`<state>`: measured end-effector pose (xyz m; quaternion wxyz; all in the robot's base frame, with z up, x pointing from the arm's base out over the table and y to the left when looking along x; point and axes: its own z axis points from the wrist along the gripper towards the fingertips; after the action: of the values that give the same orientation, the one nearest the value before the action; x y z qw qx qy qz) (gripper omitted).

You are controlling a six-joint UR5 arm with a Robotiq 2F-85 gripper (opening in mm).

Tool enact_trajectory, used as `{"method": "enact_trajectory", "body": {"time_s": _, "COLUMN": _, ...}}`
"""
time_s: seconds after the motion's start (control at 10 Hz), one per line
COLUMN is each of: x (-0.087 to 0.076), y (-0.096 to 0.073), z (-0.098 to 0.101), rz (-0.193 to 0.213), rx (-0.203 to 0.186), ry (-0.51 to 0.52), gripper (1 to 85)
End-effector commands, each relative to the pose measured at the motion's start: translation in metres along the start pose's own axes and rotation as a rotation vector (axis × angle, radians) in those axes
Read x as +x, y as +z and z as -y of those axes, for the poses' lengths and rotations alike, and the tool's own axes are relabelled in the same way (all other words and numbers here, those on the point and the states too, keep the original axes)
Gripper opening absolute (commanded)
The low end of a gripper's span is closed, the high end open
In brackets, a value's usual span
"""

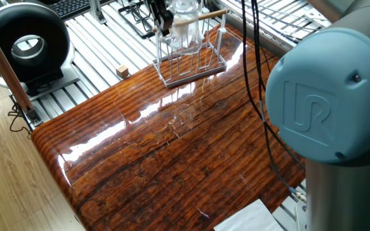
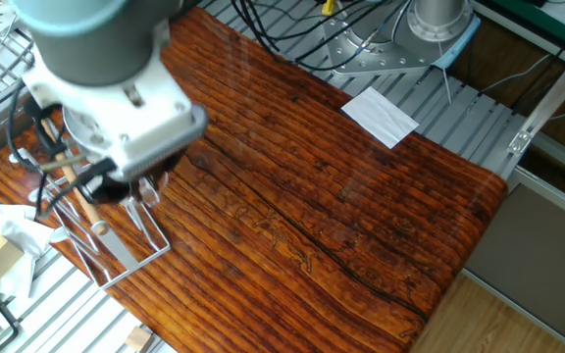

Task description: Take the cup off the cup rack

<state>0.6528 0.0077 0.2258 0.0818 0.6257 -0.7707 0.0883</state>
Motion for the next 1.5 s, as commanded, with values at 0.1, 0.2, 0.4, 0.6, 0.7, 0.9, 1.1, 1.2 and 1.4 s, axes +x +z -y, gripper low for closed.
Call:
{"method": "enact_trajectory", "body": {"time_s": 0.1, "x": 0.026, "y": -0.029, "z": -0.016, "rz": -0.065, "rx": -0.003, "ry": 0.04, "gripper": 1.3}}
{"method": "enact_trajectory", "body": {"time_s": 0.2, "x": 0.02, "y": -0.035, "z": -0.027, "rz": -0.031, "rx": -0.026, "ry": 0.108, "gripper": 1.3}}
{"method": "enact_trajectory", "body": {"time_s": 0.4, "x": -0.024, "y": -0.056, "z": -0.06, "rz": 0.184, "rx": -0.122, "ry": 0.292, "gripper": 1.3}}
{"method": "enact_trajectory", "body": {"time_s": 0.6, "x": -0.061, "y": -0.072, "z": -0.082, "rz": 0.315, "rx": -0.229, "ry": 0.431, "gripper": 1.3}}
{"method": "enact_trajectory", "body": {"time_s": 0.7, "x": -0.076, "y": -0.082, "z": -0.089, "rz": 0.374, "rx": -0.275, "ry": 0.491, "gripper": 1.3}}
{"method": "enact_trajectory", "body": {"time_s": 0.9, "x": -0.1, "y": -0.091, "z": -0.091, "rz": 0.45, "rx": -0.318, "ry": 0.578, "gripper": 1.3}}
{"method": "enact_trajectory", "body": {"time_s": 1.1, "x": -0.137, "y": -0.089, "z": -0.092, "rz": 0.548, "rx": -0.375, "ry": 0.656, "gripper": 1.3}}
{"method": "enact_trajectory", "body": {"time_s": 1.2, "x": -0.15, "y": -0.08, "z": -0.09, "rz": 0.577, "rx": -0.378, "ry": 0.679, "gripper": 1.3}}
{"method": "enact_trajectory", "body": {"time_s": 1.4, "x": -0.173, "y": -0.071, "z": -0.085, "rz": 0.614, "rx": -0.388, "ry": 0.699, "gripper": 1.3}}
